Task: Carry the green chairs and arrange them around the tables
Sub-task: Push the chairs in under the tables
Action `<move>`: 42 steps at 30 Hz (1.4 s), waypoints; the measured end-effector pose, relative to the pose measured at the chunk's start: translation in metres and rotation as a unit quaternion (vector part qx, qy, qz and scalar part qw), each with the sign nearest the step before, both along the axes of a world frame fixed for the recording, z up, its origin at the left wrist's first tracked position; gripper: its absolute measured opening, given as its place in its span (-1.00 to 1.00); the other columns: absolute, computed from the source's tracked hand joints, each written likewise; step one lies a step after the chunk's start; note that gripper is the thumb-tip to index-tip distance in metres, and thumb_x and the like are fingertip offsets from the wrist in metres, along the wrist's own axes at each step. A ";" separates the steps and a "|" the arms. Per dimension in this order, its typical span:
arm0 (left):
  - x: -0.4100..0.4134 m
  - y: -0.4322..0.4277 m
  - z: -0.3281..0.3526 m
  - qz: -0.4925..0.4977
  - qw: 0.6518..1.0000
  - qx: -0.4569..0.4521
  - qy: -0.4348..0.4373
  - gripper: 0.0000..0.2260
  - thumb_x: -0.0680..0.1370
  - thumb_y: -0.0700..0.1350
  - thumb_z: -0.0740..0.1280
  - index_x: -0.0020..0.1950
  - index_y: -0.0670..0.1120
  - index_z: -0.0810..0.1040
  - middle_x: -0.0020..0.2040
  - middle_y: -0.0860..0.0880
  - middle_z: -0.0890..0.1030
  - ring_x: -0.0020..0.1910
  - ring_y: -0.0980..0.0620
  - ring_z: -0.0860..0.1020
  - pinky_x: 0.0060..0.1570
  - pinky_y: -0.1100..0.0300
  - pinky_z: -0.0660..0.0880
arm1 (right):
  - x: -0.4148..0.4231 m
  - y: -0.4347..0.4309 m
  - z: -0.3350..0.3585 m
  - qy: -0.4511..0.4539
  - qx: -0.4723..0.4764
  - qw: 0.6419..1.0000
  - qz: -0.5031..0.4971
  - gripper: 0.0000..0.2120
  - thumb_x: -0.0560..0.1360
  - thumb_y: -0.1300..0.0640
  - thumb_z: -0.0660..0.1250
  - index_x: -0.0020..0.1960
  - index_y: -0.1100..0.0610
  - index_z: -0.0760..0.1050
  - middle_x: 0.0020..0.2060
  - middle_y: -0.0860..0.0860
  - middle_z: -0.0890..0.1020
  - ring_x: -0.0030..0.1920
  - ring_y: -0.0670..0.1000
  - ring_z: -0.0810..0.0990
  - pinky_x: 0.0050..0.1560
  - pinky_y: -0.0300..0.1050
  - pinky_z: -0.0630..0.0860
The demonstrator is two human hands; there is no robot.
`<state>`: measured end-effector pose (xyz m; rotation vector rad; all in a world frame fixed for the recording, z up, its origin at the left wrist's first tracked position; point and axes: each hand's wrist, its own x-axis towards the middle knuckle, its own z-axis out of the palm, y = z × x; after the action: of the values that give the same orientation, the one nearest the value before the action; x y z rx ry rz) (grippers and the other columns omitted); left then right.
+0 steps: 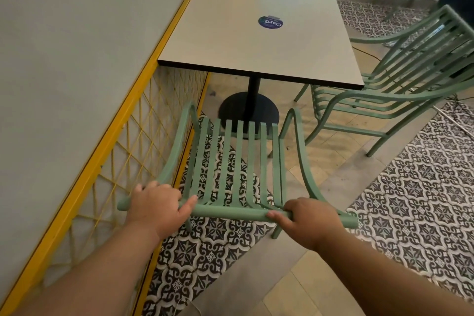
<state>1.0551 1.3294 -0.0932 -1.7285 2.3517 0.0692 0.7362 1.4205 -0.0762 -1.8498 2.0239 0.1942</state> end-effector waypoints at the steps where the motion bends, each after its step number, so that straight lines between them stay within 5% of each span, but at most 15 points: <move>1: 0.000 -0.003 -0.001 -0.001 1.000 0.001 -0.005 -0.28 0.54 0.39 -0.27 -0.20 0.08 0.60 -0.28 0.11 0.53 -0.16 0.09 0.50 -0.03 0.04 0.38 | 0.001 -0.002 0.000 0.004 0.008 1.000 0.001 -0.19 0.30 -0.65 -0.23 -0.22 -0.05 0.51 -0.35 -0.04 0.58 -0.36 -0.11 0.55 -0.34 -0.20 0.57; 6: 0.001 -0.012 -0.001 -0.002 1.000 0.023 0.010 -0.43 0.63 0.28 -0.10 -0.30 0.01 0.52 -0.38 0.03 0.52 -0.39 0.11 0.48 -0.41 0.14 0.34 | 0.004 -0.010 0.005 0.016 0.020 1.000 -0.003 -0.15 0.21 -0.66 -0.25 -0.24 -0.04 0.52 -0.39 -0.07 0.55 -0.39 -0.12 0.52 -0.41 -0.24 0.47; 20: 0.002 -0.071 -0.003 0.011 1.000 0.008 0.010 -0.50 0.65 0.18 0.00 -0.28 -0.02 0.55 -0.36 0.01 0.55 -0.36 0.08 0.51 -0.42 0.18 0.37 | 0.009 -0.061 -0.002 0.037 -0.003 0.999 -0.007 -0.11 0.27 -0.70 -0.21 -0.26 0.00 0.55 -0.40 -0.02 0.62 -0.38 -0.06 0.62 -0.35 -0.10 0.64; 42: -0.014 -0.161 -0.004 0.009 0.999 -0.022 0.024 -0.50 0.65 0.18 0.03 -0.33 -0.01 0.54 -0.38 0.02 0.54 -0.38 0.05 0.50 -0.42 0.18 0.33 | -0.007 -0.149 -0.008 0.061 -0.026 0.998 -0.001 -0.13 0.34 -0.68 -0.20 -0.30 0.01 0.54 -0.46 -0.06 0.55 -0.45 -0.06 0.56 -0.39 -0.11 0.62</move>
<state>1.0410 1.1681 -0.0975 -1.7892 2.3886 0.0620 0.7296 1.2714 -0.0844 -1.9095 2.1313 0.2639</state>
